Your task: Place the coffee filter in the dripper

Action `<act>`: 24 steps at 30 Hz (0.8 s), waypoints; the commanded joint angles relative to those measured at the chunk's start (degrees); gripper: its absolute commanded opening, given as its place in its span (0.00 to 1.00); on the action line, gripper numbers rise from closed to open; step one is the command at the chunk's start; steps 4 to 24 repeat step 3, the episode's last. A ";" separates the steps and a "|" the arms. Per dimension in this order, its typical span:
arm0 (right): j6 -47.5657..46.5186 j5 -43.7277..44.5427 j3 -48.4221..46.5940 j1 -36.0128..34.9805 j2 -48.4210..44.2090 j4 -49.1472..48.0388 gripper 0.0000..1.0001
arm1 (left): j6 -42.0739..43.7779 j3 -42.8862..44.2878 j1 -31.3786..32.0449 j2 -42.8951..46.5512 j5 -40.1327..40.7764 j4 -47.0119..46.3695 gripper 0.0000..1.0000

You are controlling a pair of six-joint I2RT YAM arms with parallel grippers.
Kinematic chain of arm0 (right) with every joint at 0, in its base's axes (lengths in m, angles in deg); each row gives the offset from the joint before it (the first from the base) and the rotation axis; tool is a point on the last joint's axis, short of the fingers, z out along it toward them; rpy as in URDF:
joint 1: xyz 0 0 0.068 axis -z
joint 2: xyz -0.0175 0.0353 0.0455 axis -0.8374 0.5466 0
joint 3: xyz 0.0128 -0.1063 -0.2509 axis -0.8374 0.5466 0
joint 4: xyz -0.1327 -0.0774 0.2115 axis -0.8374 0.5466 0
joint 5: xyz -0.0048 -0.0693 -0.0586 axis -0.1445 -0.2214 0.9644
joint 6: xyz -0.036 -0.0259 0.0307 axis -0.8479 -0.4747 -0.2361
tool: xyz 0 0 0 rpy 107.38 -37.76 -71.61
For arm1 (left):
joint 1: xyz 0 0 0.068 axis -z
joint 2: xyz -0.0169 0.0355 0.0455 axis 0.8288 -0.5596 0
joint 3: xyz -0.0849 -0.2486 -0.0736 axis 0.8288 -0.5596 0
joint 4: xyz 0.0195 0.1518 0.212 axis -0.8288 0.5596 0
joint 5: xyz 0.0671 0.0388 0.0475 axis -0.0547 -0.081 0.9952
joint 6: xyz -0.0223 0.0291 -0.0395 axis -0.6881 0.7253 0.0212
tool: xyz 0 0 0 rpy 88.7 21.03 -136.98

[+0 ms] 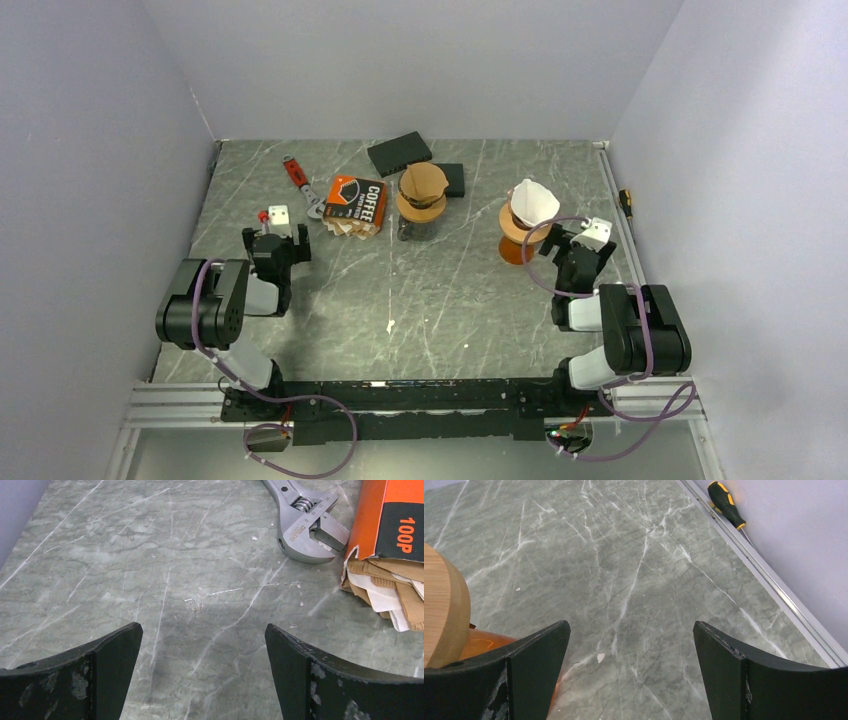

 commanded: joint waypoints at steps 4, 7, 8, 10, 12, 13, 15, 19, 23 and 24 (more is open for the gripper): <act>-0.62 0.38 -1.58 -0.32 0.26 -1.24 1.00 | -0.45 1.27 -0.37 -0.12 0.76 -1.52 0.99; -0.62 0.38 -1.58 -0.32 0.26 -1.24 1.00 | -0.45 1.27 -0.37 -0.12 0.76 -1.52 0.99; -0.62 0.38 -1.58 -0.32 0.26 -1.24 1.00 | -0.45 1.27 -0.37 -0.12 0.76 -1.52 0.99; -0.62 0.38 -1.58 -0.32 0.26 -1.24 1.00 | -0.45 1.27 -0.37 -0.12 0.76 -1.52 0.99; -0.62 0.38 -1.58 -0.32 0.26 -1.24 1.00 | -0.45 1.27 -0.37 -0.12 0.76 -1.52 0.99; -0.62 0.38 -1.58 -0.32 0.26 -1.24 1.00 | -0.45 1.27 -0.37 -0.12 0.76 -1.52 0.99; -0.62 0.38 -1.58 -0.32 0.26 -1.24 1.00 | -0.45 1.27 -0.37 -0.12 0.76 -1.52 0.99; -0.62 0.38 -1.58 -0.32 0.26 -1.24 1.00 | -0.45 1.27 -0.37 -0.12 0.76 -1.52 0.99; -0.62 0.38 -1.58 -0.32 0.26 -1.24 1.00 | -0.45 1.27 -0.37 -0.12 0.76 -1.52 0.99; -0.62 0.38 -1.58 -0.32 0.26 -1.24 1.00 | -0.45 1.27 -0.37 -0.12 0.76 -1.52 0.99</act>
